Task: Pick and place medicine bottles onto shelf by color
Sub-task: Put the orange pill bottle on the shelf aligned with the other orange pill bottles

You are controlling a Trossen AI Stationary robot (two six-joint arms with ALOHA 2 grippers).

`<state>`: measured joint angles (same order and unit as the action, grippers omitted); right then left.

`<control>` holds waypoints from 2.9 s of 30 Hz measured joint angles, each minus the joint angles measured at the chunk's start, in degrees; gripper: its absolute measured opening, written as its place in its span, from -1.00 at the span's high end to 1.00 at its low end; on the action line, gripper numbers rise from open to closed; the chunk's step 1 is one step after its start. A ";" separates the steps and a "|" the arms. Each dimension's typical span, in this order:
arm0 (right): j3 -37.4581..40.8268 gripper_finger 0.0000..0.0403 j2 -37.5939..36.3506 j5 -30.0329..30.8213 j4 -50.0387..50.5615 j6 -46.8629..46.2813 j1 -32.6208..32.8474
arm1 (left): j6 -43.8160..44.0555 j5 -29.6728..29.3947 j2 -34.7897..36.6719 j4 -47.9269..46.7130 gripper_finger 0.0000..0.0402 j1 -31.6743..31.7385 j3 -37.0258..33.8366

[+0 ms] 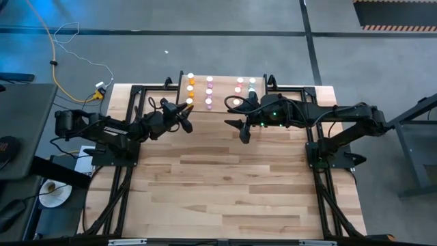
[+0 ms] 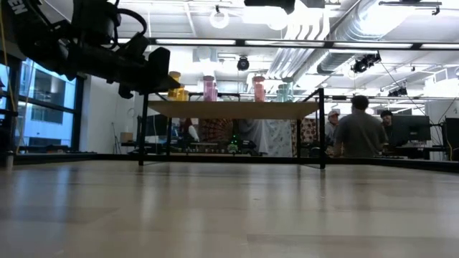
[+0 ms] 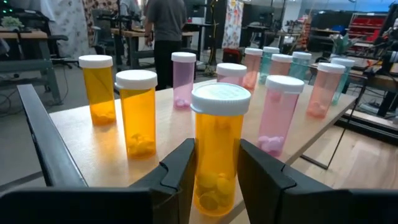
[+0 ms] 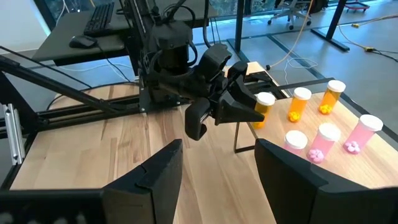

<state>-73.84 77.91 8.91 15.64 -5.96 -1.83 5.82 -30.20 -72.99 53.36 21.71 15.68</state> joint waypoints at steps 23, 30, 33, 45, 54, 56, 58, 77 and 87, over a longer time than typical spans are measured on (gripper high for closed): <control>0.00 0.04 0.00 -0.02 0.04 0.01 0.00 | -0.38 -0.93 -0.02 3.19 0.52 -1.91 0.02; 0.00 0.04 0.00 -0.04 0.43 0.02 -0.02 | -6.23 -9.65 -0.02 3.45 0.52 -8.65 1.99; 0.00 0.04 0.02 -0.04 1.29 0.01 -0.01 | -7.87 -16.53 -0.02 3.10 0.52 -11.33 2.86; 0.02 0.04 0.07 -0.04 1.79 0.00 -0.02 | -3.79 -20.08 -4.77 3.49 0.52 -11.73 3.14; 0.02 0.04 0.07 -0.04 1.75 0.00 -0.01 | -6.47 -22.34 -9.62 3.54 0.52 -10.73 7.06; 0.02 0.04 0.07 -0.04 1.75 -0.07 -0.01 | -6.49 -24.38 -10.32 3.48 0.52 -10.73 7.29; 0.02 0.04 0.07 -0.04 1.79 -0.09 0.00 | -6.31 -26.21 -10.81 3.51 0.52 -10.69 7.41; 0.02 0.04 0.07 -0.04 1.86 -0.59 0.00 | -2.17 -27.94 -10.93 1.74 0.52 -8.93 7.41; 0.02 0.04 0.07 -0.04 1.75 -0.63 -0.02 | -0.01 -29.40 -10.91 -0.24 0.52 -8.94 7.41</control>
<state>-73.82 77.97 8.86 17.39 -6.59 -1.85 5.81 -59.59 -83.90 53.12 12.78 23.09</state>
